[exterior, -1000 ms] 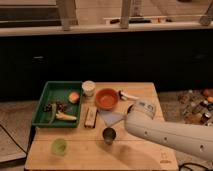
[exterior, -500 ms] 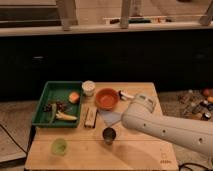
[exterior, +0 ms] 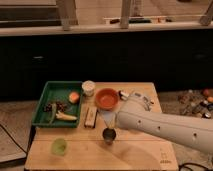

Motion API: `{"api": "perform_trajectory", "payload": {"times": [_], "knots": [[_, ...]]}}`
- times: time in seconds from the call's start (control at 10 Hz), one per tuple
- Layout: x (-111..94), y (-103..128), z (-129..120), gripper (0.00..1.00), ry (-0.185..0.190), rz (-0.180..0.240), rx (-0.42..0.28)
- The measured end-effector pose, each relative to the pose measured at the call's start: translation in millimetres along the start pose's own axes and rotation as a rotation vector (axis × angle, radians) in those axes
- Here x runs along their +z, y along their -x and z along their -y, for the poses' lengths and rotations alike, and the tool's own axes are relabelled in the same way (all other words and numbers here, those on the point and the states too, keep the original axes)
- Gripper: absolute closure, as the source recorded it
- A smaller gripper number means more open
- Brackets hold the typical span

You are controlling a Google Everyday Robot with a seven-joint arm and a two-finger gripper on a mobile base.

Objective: Stack cups on top of each other

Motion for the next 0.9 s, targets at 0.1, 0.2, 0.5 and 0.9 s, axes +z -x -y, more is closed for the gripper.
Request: {"api": "perform_trajectory", "payload": {"times": [0.1,0.2,0.5,0.9], "knots": [[1,3,2,0.20,-0.008,0.011,-0.008],[4,7,13,0.20,-0.029,0.033,-0.029],[13,18,36,0.20,-0.075,0.090,-0.079],[34,34,51,0.20,-0.117,0.161,-0.098]]}}
